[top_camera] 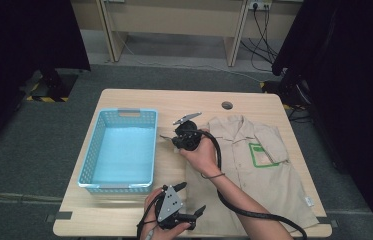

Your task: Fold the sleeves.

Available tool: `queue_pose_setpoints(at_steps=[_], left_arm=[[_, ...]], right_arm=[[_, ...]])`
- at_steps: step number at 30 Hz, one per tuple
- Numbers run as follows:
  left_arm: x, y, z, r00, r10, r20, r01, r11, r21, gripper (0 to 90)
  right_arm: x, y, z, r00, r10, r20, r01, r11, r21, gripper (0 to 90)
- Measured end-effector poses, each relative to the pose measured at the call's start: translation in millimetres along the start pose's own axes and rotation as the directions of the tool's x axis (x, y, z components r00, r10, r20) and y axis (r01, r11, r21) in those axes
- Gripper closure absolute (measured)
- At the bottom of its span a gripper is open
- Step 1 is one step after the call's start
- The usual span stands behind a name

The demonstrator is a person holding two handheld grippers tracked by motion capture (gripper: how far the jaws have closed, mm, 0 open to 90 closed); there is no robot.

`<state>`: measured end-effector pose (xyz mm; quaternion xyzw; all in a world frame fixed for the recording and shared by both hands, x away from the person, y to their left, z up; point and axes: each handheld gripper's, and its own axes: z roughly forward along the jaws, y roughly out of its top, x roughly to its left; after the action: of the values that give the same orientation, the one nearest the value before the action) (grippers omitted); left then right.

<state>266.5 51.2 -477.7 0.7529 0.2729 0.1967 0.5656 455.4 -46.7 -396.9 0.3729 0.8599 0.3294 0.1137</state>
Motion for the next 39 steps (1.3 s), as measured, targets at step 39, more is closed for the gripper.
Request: queue_pose_setpoints(at_steps=[39], left_arm=[[-0.3, 0.2, 0.6, 1.0000, 0.002, -0.001, -0.002, 1.0000, 0.007, 10.9]], right_arm=[[-107.7, -89.1, -60.0, 0.9693, 0.160, 0.187, -0.174, 0.9829, 0.062, 63.6]])
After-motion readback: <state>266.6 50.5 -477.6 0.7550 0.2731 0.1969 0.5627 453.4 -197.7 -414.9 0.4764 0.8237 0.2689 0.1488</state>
